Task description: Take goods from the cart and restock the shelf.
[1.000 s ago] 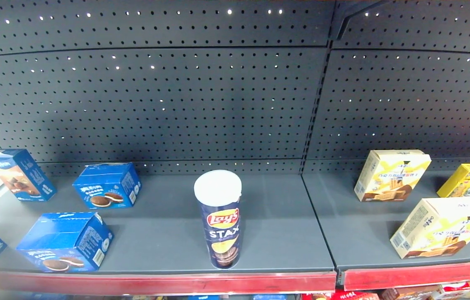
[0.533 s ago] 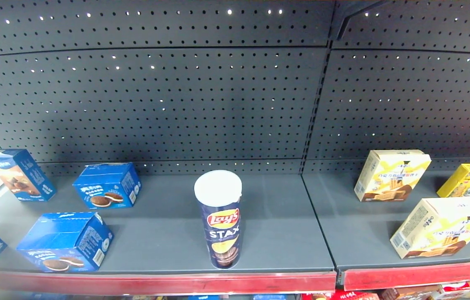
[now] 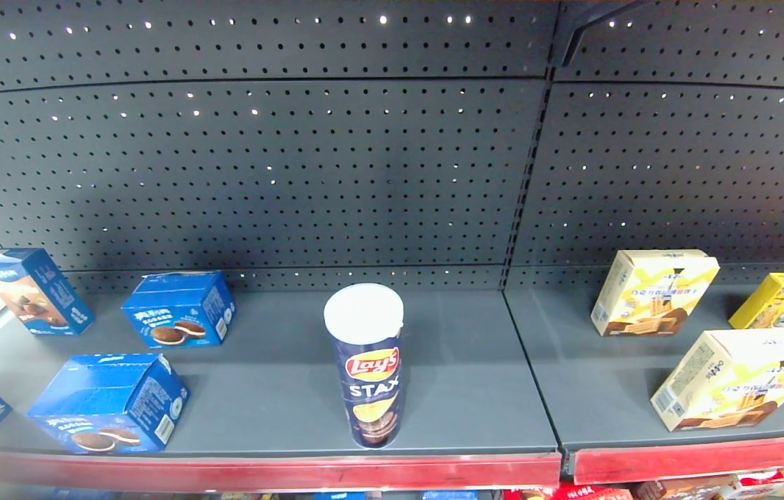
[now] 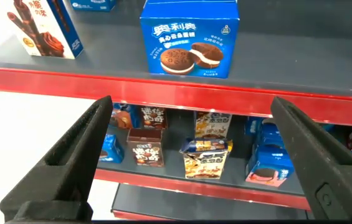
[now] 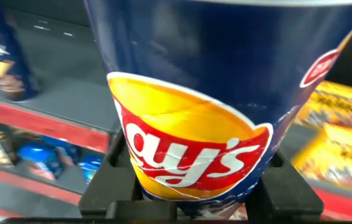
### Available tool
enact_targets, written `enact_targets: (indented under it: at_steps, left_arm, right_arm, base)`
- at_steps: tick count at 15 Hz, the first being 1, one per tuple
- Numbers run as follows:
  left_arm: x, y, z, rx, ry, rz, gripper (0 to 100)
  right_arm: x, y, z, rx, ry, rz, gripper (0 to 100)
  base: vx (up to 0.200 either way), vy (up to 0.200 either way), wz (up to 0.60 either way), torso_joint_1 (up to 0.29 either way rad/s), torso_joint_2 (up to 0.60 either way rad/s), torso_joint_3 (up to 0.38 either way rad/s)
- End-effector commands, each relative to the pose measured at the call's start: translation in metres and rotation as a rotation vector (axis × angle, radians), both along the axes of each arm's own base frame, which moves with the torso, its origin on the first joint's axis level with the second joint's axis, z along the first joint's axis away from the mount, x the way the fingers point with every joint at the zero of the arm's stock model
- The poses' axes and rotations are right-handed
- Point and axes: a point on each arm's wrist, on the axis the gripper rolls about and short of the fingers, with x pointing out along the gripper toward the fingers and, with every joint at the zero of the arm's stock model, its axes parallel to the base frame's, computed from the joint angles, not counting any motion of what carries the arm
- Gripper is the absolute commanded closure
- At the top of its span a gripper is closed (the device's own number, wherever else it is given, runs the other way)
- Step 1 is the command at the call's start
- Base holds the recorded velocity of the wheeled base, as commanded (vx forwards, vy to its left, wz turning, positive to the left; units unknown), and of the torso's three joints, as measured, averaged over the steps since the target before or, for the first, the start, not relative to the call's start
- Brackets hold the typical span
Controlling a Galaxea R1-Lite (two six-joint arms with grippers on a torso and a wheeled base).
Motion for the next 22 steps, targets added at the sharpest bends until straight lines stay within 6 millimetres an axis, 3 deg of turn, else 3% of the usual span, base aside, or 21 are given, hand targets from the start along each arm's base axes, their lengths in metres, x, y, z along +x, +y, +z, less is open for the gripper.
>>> enact_targets:
  at_steps: [1, 3, 9, 13, 22]
  left_arm:
    - [0.0, 0.0, 0.0, -0.001, 0.005, 0.001, 0]
    - [0.0, 0.0, 0.0, -0.001, 0.005, 0.001, 0]
    - [0.0, 0.0, 0.0, -0.001, 0.005, 0.001, 0]
    - [0.0, 0.0, 0.0, -0.001, 0.005, 0.001, 0]
    - [0.0, 0.0, 0.0, -0.001, 0.005, 0.001, 0]
  right_arm:
    - [0.012, -0.001, 0.011, 0.0, 0.04, 0.066, 100]
    - [0.021, 0.0, 0.017, 0.009, 0.04, 0.103, 100]
    - [0.083, 0.019, 0.029, 0.093, 0.119, 0.306, 100]
    - [0.098, 0.041, 0.029, 0.114, 0.118, 0.495, 100]
    - [0.192, 0.089, 0.009, 0.104, 0.178, 0.429, 100]
  base:
    - [0.0, 0.0, 0.0, 0.0, 0.0, 0.0]
    - [0.0, 0.0, 0.0, 0.0, 0.0, 0.0]
    - [0.0, 0.0, 0.0, 0.0, 0.0, 0.0]
    - [0.0, 0.0, 0.0, 0.0, 0.0, 0.0]
    - [0.0, 0.0, 0.0, 0.0, 0.0, 0.0]
